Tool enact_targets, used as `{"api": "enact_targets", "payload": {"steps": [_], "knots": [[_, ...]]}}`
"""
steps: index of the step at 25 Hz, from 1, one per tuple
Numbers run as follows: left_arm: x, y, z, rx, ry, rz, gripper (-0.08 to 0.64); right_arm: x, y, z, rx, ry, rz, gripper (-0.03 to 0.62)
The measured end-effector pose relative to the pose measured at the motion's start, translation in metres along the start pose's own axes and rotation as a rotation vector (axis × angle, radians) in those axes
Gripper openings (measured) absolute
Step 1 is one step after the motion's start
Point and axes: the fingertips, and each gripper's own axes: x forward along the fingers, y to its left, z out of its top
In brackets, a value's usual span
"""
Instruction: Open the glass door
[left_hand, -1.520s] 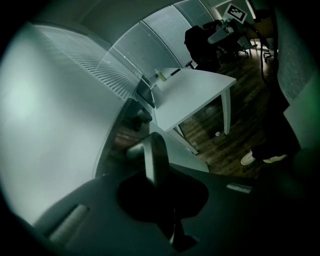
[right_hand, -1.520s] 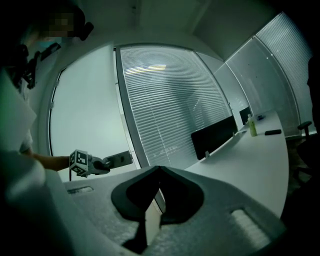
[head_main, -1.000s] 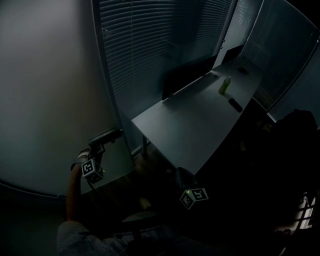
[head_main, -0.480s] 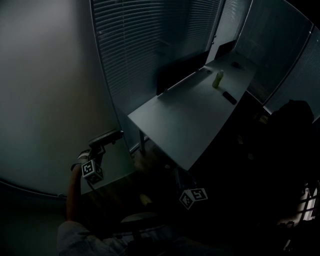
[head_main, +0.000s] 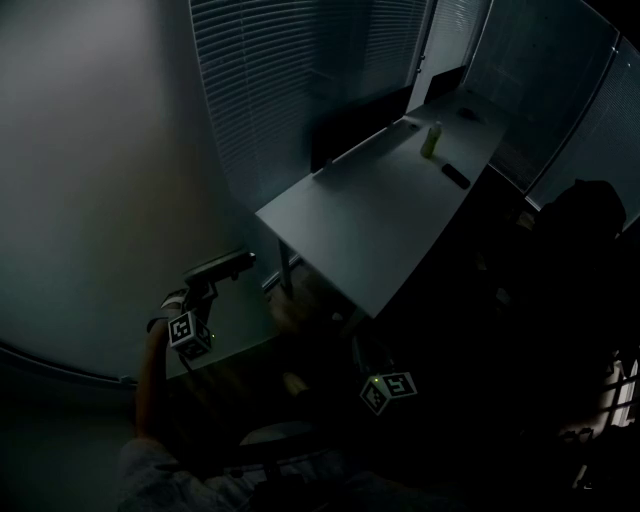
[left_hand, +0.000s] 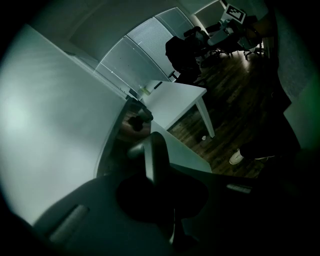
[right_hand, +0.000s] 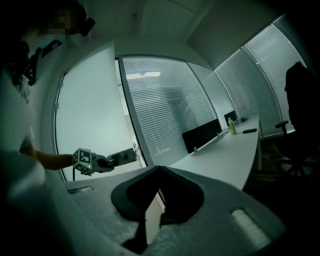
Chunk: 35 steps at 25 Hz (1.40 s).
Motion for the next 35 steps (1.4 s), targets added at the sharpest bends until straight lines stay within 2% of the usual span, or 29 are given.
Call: {"api": "enact_targets", "payload": {"steps": [4,13,21,35], "knots": [[-0.006,-0.006,0.000,0.044,0.006,0.024,0.003,-0.013,0.010,-0.002,-0.006,-0.011,0.007,0.003],[-0.023,-0.028,0.004,0.077,0.001,0.043,0.003,-0.058,0.022,-0.009,-0.005,-0.032,-0.007,0.002],[-0.041,-0.053,0.014,0.099,-0.028,0.014,0.005,-0.098,0.025,-0.018,-0.003,-0.036,-0.026,0.002],[-0.076,-0.093,0.022,0.142,-0.050,0.004,0.008,-0.126,0.040,-0.024,-0.008,-0.014,0.003,0.003]]}}
